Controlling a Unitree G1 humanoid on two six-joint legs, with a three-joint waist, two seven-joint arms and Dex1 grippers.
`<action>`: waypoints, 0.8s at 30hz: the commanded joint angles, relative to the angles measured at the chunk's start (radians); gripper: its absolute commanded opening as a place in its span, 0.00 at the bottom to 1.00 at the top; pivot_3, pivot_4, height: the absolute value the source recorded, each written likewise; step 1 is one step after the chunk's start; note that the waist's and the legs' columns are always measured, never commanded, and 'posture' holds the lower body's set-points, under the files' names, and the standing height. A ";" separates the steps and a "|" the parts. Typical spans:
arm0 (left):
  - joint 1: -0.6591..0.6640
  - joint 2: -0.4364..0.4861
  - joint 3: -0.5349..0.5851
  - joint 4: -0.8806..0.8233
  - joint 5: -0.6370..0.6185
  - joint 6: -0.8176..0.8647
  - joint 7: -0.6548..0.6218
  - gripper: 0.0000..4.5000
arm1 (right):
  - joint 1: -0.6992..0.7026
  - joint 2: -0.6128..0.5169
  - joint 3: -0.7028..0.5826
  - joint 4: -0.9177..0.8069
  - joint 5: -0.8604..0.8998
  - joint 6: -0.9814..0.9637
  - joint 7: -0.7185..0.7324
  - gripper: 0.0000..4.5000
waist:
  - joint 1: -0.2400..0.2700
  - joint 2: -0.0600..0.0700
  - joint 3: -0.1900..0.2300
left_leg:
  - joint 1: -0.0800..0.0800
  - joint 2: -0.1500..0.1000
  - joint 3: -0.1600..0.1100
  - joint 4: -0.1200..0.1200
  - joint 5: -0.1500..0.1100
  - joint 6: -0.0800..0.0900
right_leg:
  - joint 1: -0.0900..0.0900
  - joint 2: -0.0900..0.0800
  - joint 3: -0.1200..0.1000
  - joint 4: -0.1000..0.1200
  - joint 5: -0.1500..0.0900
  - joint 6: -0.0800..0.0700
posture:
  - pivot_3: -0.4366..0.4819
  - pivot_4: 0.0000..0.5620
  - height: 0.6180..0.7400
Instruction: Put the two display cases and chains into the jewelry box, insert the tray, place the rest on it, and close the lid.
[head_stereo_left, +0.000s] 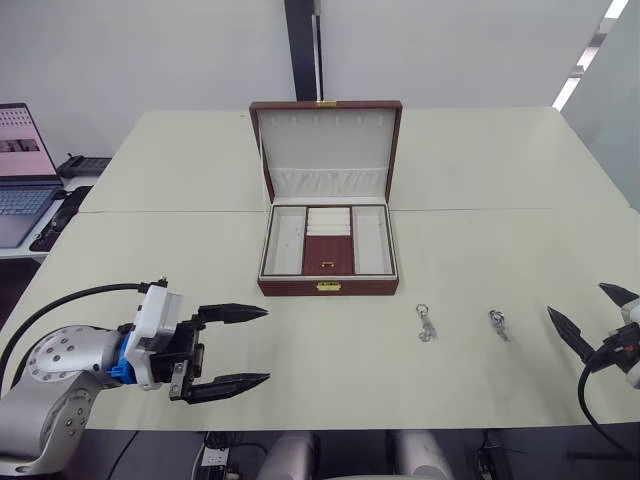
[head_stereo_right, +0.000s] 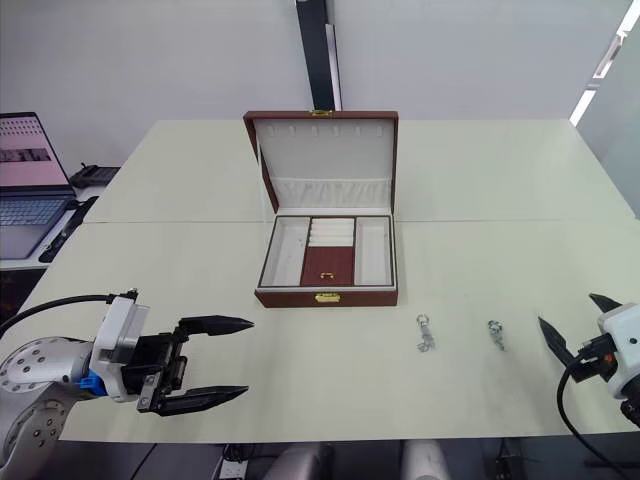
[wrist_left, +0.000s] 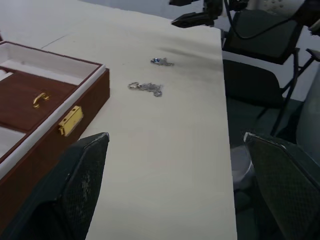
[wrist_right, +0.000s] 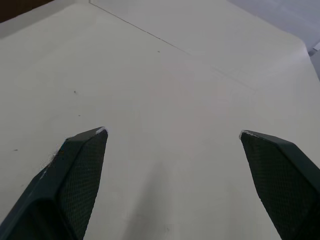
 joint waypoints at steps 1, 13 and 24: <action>-0.033 -0.001 -0.015 -0.032 -0.014 -0.008 -0.001 1.00 | 0.043 0.026 0.003 -0.074 0.022 0.021 -0.018 1.00 | 0.000 0.000 0.000 | 0.000 0.000 0.000 0.000 0.000 0.000 | 0.000 0.000 0.000 0.000 0.000 0.000 | 0.48 0.27 1.00; -0.066 -0.004 -0.048 -0.012 0.003 -0.031 -0.009 1.00 | 0.091 0.082 0.196 -0.155 -0.064 0.133 -0.129 1.00 | -0.001 0.001 0.000 | 0.000 0.000 0.000 0.000 0.000 0.000 | 0.000 0.001 0.000 0.000 0.000 0.000 | 0.48 0.27 1.00; -0.096 -0.017 -0.086 -0.004 0.024 -0.042 -0.001 1.00 | -0.042 0.168 0.343 -0.083 -0.139 0.213 -0.296 1.00 | -0.001 0.001 0.000 | 0.000 -0.001 0.000 0.000 0.000 0.000 | -0.001 0.002 0.000 0.000 0.000 0.000 | 0.48 0.27 1.00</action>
